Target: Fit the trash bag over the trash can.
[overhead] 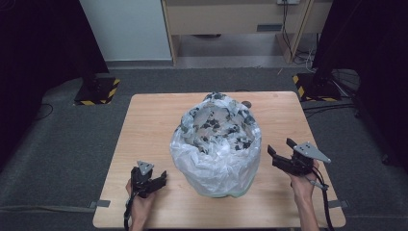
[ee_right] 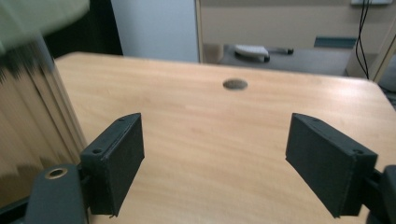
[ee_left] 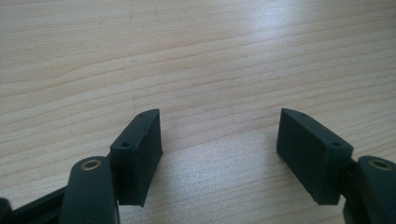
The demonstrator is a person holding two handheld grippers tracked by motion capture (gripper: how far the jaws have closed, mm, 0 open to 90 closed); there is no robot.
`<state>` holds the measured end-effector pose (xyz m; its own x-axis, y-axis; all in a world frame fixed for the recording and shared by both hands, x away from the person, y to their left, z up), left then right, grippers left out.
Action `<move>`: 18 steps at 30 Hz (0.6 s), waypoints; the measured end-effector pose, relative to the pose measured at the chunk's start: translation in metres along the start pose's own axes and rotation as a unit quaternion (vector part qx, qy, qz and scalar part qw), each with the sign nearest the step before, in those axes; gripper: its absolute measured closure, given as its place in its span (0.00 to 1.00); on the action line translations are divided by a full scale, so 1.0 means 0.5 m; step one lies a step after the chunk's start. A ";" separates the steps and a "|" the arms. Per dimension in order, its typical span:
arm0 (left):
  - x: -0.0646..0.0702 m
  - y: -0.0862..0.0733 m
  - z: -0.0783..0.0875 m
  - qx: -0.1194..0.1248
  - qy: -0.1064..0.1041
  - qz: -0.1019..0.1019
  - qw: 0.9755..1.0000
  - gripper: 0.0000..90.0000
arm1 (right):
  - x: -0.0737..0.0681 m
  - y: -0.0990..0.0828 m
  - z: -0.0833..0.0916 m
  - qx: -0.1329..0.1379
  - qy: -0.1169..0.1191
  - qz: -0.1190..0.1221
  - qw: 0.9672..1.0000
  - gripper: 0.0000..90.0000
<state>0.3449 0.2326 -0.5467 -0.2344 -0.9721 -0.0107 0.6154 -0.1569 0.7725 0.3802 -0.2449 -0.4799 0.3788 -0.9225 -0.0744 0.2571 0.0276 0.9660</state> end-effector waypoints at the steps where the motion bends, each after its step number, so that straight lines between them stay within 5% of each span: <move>1: 0.000 0.000 0.000 0.000 0.000 0.000 1.000 0.34 | 0.001 -0.015 0.000 -0.014 -0.002 0.004 1.000 0.21; 6: 0.000 0.000 0.000 0.000 0.001 0.001 1.000 0.33 | 0.009 -0.050 0.002 -0.047 -0.028 0.016 0.998 0.19; 18: -0.001 -0.001 0.000 -0.002 0.002 0.002 1.000 0.29 | 0.040 -0.105 0.019 -0.106 -0.050 0.025 0.993 0.14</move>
<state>0.3451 0.2332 -0.5470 -0.2290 -0.9734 -0.0102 0.6197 -0.1539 0.7696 0.3657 -0.2684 -0.5298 0.3093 -0.9509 0.0074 0.4261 0.1455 0.8929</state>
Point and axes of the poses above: each handheld gripper's, and its own axes: z roughly backward along the jaws, y roughly out of its top, x roughly to its right, the point moved 2 cm from there along -z, roughly forward along the jaws, and after that the axes turned 3 degrees about x, right-handed, at the moved point
